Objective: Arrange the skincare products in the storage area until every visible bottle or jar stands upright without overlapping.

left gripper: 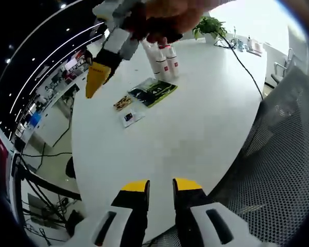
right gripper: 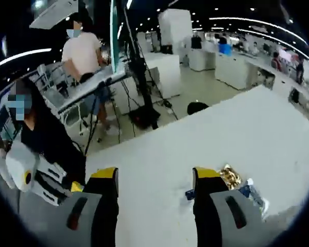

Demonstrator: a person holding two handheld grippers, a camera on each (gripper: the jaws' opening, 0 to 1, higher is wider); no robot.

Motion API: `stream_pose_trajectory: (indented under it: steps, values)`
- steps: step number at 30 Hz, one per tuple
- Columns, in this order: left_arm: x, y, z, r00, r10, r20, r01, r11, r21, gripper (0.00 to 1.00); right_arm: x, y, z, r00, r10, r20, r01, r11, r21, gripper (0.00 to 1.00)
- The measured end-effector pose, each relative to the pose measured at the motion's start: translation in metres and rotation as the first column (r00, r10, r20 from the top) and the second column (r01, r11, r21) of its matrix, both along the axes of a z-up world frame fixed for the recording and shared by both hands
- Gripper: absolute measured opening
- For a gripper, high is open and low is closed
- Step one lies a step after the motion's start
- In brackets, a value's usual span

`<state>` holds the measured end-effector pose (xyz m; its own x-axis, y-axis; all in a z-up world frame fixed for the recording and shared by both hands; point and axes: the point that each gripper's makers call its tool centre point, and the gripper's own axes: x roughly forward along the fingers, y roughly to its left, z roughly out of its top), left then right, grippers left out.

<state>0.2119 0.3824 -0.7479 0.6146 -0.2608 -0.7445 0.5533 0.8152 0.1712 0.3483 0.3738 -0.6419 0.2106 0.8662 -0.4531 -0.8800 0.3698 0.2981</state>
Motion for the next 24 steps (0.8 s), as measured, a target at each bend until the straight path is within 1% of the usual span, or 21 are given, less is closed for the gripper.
stream_pose_trajectory:
  steps: [1, 2, 3, 4, 6, 7, 8, 9, 11, 12, 13, 15, 16, 17, 18, 19, 20, 21, 22, 23, 24]
  values:
    - [0.002, -0.001, 0.004, 1.000, 0.012, 0.013, -0.012, 1.000, -0.022, 0.19, -0.015, -0.007, 0.012, 0.999, -0.026, -0.031, 0.028, 0.998, 0.055, 0.53]
    - [0.005, -0.002, 0.008, 0.999, 0.026, 0.030, -0.025, 0.998, -0.053, 0.20, -0.029, -0.014, 0.026, 0.994, -0.070, -0.087, 0.082, 0.986, 0.144, 0.52]
    - [0.005, -0.004, 0.012, 0.999, 0.022, 0.039, -0.020, 0.998, -0.063, 0.20, -0.036, -0.019, 0.037, 0.990, -0.086, -0.111, 0.108, 0.970, 0.217, 0.52]
    - [0.008, -0.006, 0.018, 0.997, 0.023, 0.074, -0.017, 0.996, -0.084, 0.20, -0.044, -0.026, 0.044, 0.985, -0.100, -0.138, 0.135, 0.954, 0.268, 0.55]
    - [0.011, -0.012, 0.027, 0.994, 0.007, 0.112, 0.005, 0.994, -0.109, 0.21, -0.054, -0.046, 0.043, 0.969, -0.167, -0.180, 0.213, 0.938, 0.273, 0.60]
    - [0.012, -0.014, 0.031, 0.991, 0.007, 0.130, 0.009, 0.993, -0.121, 0.22, -0.065, -0.059, 0.042, 0.963, -0.183, -0.200, 0.235, 0.931, 0.281, 0.64]
    - [0.012, -0.014, 0.032, 0.991, 0.003, 0.137, 0.013, 0.993, -0.118, 0.23, -0.074, -0.067, 0.040, 0.946, -0.197, -0.256, 0.267, 0.923, 0.277, 0.63]
    - [0.013, -0.014, 0.032, 0.990, -0.002, 0.141, 0.018, 0.993, -0.112, 0.25, -0.083, -0.080, 0.035, 0.938, -0.203, -0.280, 0.279, 0.923, 0.265, 0.62]
    - [0.014, -0.010, 0.032, 0.989, 0.006, 0.149, 0.009, 0.995, -0.100, 0.25, -0.095, -0.102, 0.029, 0.932, -0.250, -0.261, 0.313, 0.919, 0.239, 0.62]
    - [0.014, -0.010, 0.034, 0.988, 0.009, 0.153, 0.007, 0.995, -0.103, 0.25, -0.102, -0.108, 0.027, 0.931, -0.245, -0.271, 0.309, 0.923, 0.228, 0.62]
    - [0.015, -0.011, 0.037, 0.986, 0.006, 0.165, 0.013, 0.993, -0.115, 0.26, -0.110, -0.116, 0.026, 0.920, -0.262, -0.291, 0.332, 0.916, 0.227, 0.63]
    - [0.014, -0.017, 0.045, 0.982, -0.024, 0.187, 0.049, 0.991, -0.128, 0.27, -0.118, -0.131, 0.022, 0.917, -0.297, -0.266, 0.353, 0.915, 0.193, 0.64]
    - [0.014, -0.019, 0.050, 0.979, -0.044, 0.198, 0.071, 0.989, -0.131, 0.27, -0.119, -0.137, 0.023, 0.920, -0.310, -0.240, 0.357, 0.915, 0.188, 0.63]
    - [0.013, -0.024, 0.058, 0.971, -0.087, 0.222, 0.117, 0.985, -0.128, 0.26, -0.118, -0.146, 0.022, 0.926, -0.332, -0.179, 0.361, 0.919, 0.161, 0.62]
    - [0.015, -0.027, 0.070, 0.954, -0.108, 0.281, 0.150, 0.980, -0.133, 0.25, -0.115, -0.158, 0.024, 0.928, -0.364, -0.083, 0.373, 0.916, 0.145, 0.61]
    - [0.016, -0.032, 0.087, 0.933, -0.113, 0.340, 0.176, 0.971, -0.160, 0.25, -0.114, -0.164, 0.026, 0.921, -0.386, -0.052, 0.389, 0.910, 0.145, 0.62]
    - [0.016, -0.035, 0.096, 0.929, -0.103, 0.354, 0.183, 0.962, -0.202, 0.27, -0.115, -0.171, 0.024, 0.896, -0.435, -0.089, 0.443, 0.886, 0.138, 0.64]
    - [0.016, -0.043, 0.111, 0.927, -0.071, 0.368, 0.194, 0.932, -0.307, 0.33, -0.115, -0.174, 0.025, 0.884, -0.457, -0.103, 0.468, 0.872, 0.146, 0.66]
    - [0.016, -0.048, 0.119, 0.927, -0.044, 0.373, 0.193, 0.908, -0.372, 0.39, -0.116, -0.177, 0.026, 0.875, -0.472, -0.108, 0.484, 0.862, 0.153, 0.69]
    - [0.016, -0.052, 0.128, 0.932, -0.010, 0.363, 0.188, 0.868, -0.460, 0.46, -0.114, -0.185, 0.024, 0.866, -0.493, -0.088, 0.501, 0.854, 0.139, 0.71]
    - [0.016, -0.055, 0.132, 0.939, 0.014, 0.344, 0.177, 0.836, -0.519, 0.55, -0.115, -0.189, 0.025, 0.864, -0.496, -0.087, 0.504, 0.853, 0.139, 0.73]
